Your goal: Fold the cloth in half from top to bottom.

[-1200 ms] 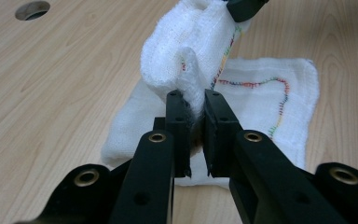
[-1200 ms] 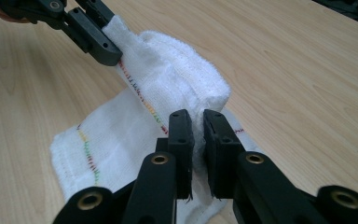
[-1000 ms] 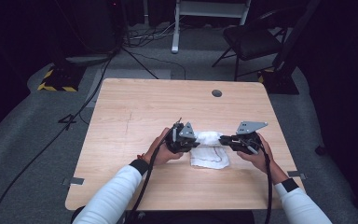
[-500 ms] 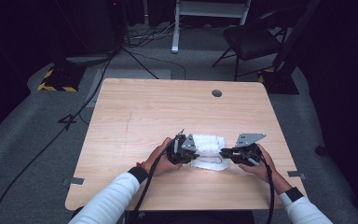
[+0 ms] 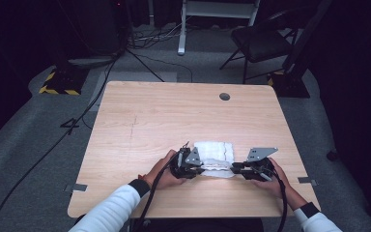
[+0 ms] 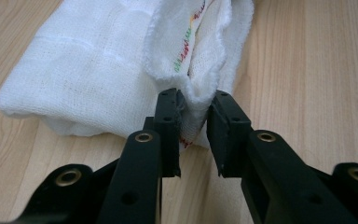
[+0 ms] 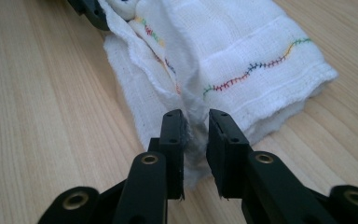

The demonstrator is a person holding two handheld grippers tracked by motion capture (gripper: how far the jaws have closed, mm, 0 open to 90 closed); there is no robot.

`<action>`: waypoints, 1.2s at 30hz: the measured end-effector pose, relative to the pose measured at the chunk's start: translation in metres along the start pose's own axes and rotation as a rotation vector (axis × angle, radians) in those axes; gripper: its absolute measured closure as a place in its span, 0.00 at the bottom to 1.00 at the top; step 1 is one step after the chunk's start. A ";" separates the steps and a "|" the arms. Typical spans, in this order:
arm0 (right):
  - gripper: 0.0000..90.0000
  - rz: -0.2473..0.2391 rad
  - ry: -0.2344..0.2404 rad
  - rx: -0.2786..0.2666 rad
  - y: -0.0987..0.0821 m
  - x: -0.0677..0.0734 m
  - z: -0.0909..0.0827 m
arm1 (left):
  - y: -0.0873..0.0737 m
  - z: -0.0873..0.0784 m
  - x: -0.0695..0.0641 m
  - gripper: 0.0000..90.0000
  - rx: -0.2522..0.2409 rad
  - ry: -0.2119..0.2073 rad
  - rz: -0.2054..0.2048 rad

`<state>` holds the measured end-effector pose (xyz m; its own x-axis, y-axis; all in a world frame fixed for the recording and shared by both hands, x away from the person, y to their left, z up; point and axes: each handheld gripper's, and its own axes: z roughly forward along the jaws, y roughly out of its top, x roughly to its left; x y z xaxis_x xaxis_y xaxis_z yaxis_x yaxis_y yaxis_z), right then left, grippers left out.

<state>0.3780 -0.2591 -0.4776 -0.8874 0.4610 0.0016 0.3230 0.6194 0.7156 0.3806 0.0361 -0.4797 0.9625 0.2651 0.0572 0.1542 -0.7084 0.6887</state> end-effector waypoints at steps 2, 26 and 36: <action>0.80 0.001 -0.012 -0.001 -0.001 0.002 -0.004 | 0.000 -0.005 -0.002 0.77 0.007 0.003 0.014; 0.47 -0.008 -0.092 -0.012 0.025 0.008 0.013 | 0.013 0.001 0.012 0.34 -0.023 0.082 -0.107; 0.45 -0.014 -0.083 0.048 0.010 0.013 0.023 | 0.007 0.008 -0.003 0.25 0.040 0.092 -0.065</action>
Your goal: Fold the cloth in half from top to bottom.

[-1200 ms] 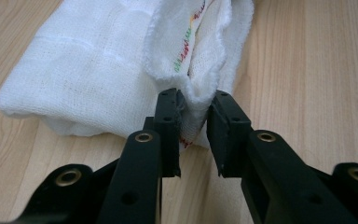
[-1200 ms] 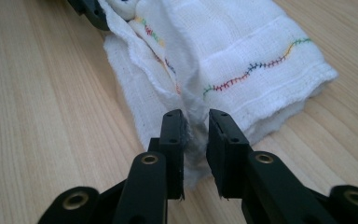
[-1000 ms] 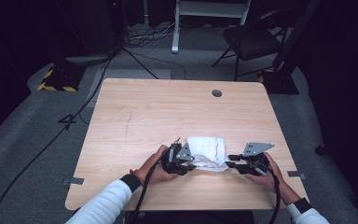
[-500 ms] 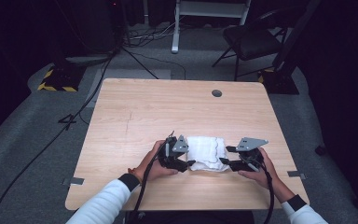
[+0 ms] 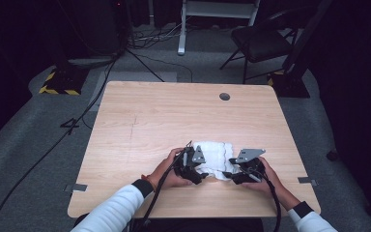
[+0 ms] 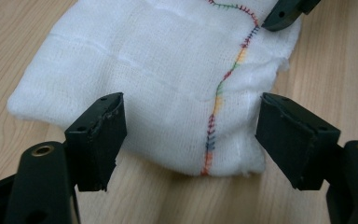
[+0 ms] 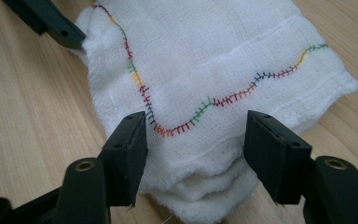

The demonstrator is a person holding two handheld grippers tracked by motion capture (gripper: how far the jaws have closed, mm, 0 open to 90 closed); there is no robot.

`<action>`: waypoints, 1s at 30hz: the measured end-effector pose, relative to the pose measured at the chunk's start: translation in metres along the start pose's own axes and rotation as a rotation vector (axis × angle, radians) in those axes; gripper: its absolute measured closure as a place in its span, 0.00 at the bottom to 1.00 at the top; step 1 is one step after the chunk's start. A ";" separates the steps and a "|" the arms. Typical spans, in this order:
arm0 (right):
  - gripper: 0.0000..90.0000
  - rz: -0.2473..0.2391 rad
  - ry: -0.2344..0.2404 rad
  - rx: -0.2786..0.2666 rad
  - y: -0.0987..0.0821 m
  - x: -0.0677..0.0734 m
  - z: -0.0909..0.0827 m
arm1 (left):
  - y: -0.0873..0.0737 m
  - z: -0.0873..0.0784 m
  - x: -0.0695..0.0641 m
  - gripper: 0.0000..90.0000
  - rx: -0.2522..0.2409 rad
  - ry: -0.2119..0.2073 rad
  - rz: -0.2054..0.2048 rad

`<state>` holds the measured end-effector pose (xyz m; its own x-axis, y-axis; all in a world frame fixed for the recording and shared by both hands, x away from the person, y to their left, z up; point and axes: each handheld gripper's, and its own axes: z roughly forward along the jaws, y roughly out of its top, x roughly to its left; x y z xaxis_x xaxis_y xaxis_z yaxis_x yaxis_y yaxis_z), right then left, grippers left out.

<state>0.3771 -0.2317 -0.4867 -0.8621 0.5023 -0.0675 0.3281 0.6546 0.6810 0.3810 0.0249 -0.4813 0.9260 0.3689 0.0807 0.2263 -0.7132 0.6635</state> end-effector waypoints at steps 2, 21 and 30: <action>0.44 0.015 -0.008 -0.003 -0.002 0.002 -0.001 | -0.006 -0.006 -0.001 0.22 0.005 -0.020 0.003; 0.38 0.003 -0.085 -0.032 0.005 0.012 -0.007 | -0.079 -0.061 0.005 0.21 0.065 0.096 -0.049; 0.31 0.060 -0.059 -0.002 0.005 0.006 0.009 | -0.104 -0.076 0.014 0.19 0.064 0.113 -0.126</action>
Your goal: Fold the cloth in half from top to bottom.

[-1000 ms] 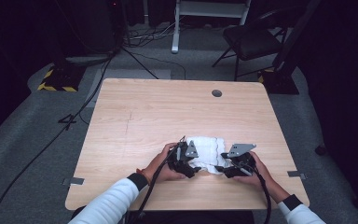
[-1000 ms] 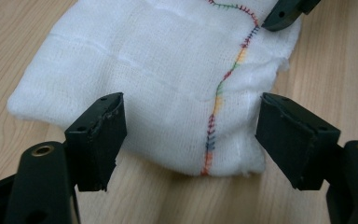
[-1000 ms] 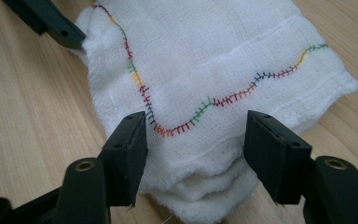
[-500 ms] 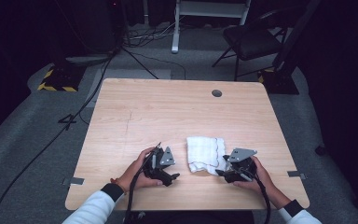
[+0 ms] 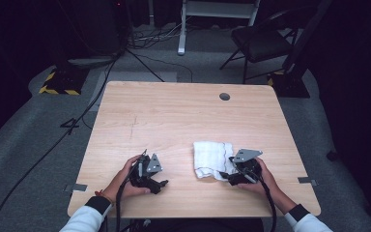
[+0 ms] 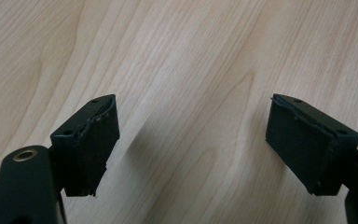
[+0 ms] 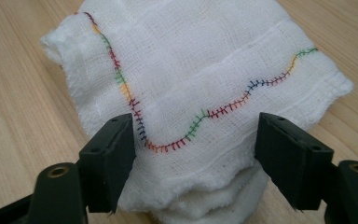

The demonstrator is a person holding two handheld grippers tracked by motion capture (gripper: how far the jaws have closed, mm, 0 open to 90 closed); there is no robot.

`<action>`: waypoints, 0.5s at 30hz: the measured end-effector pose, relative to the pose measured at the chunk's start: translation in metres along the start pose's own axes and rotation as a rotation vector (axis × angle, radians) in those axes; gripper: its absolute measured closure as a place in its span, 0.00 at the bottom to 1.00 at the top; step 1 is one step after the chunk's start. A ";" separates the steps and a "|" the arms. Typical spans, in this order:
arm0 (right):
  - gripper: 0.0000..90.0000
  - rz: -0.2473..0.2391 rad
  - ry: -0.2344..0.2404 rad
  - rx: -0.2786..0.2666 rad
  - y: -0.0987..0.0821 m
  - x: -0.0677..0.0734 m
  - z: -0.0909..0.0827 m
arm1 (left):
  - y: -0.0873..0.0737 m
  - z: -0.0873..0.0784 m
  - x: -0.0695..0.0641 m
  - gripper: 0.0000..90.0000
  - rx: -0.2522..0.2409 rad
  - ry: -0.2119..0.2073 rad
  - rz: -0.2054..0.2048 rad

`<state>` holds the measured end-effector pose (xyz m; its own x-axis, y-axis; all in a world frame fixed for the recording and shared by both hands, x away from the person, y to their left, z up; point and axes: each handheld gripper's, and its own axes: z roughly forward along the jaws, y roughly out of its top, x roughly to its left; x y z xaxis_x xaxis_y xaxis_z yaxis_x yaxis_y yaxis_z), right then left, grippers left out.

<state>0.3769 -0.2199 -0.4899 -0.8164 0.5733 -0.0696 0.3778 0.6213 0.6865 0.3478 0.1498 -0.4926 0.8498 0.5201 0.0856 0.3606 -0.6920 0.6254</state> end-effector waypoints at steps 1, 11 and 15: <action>0.30 0.005 0.003 0.000 0.000 -0.001 0.001 | -0.003 -0.001 0.002 0.19 -0.004 -0.003 -0.014; 0.31 0.042 0.007 -0.017 0.017 -0.007 0.021 | -0.026 -0.009 0.012 0.19 -0.055 -0.024 -0.123; 0.31 0.050 0.002 -0.017 0.027 -0.012 0.031 | -0.030 -0.010 0.013 0.19 -0.077 -0.028 -0.116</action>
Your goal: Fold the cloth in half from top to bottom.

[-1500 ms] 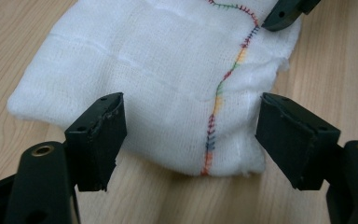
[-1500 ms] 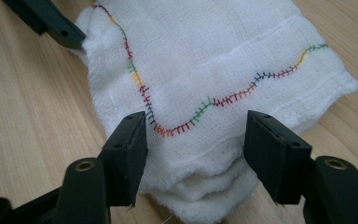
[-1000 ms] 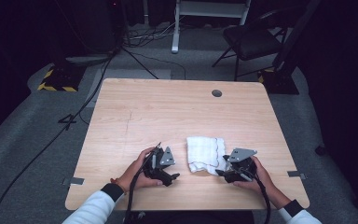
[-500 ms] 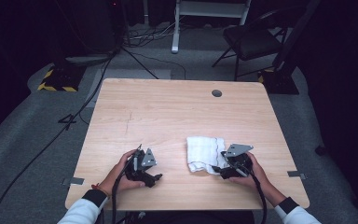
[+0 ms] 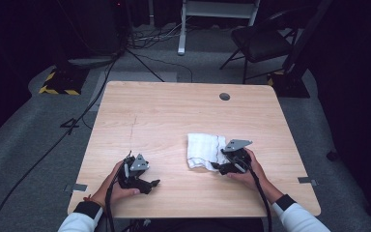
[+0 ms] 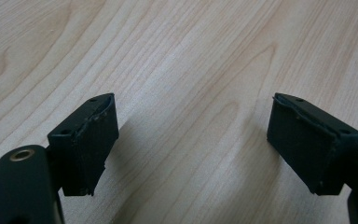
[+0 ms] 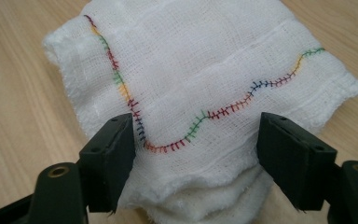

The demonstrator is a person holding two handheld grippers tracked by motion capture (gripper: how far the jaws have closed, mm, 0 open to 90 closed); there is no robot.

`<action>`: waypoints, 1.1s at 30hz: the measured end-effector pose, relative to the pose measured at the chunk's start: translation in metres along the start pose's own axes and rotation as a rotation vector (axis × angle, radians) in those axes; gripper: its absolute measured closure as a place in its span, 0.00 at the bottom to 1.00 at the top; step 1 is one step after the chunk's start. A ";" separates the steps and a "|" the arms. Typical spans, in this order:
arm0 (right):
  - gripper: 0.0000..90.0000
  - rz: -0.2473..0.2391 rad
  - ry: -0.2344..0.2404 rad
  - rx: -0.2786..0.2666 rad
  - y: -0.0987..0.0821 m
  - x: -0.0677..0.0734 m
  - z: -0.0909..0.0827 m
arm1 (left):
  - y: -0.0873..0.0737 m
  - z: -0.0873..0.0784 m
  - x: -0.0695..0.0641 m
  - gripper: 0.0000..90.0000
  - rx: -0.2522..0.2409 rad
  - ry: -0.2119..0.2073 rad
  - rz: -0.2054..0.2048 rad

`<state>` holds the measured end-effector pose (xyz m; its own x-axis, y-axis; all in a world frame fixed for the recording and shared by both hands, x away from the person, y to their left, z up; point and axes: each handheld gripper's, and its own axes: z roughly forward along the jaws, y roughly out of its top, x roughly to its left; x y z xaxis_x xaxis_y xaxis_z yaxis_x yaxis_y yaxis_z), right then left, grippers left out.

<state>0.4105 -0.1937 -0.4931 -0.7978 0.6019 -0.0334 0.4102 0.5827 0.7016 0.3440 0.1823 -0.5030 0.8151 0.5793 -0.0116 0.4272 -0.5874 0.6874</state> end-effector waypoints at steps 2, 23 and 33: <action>0.31 0.000 0.000 0.003 0.006 -0.003 0.006 | -0.001 0.000 0.001 0.18 -0.001 0.000 0.001; 0.31 0.000 0.003 -0.017 0.044 -0.023 0.047 | 0.000 0.000 0.003 0.18 -0.003 -0.016 0.011; 0.34 -0.028 -0.005 0.013 0.048 -0.022 0.044 | 0.000 0.000 0.003 0.17 -0.003 -0.019 0.013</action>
<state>0.4667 -0.1548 -0.4902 -0.8068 0.5880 -0.0570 0.3933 0.6067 0.6909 0.3463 0.1840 -0.5036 0.8275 0.5612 -0.0163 0.4157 -0.5930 0.6896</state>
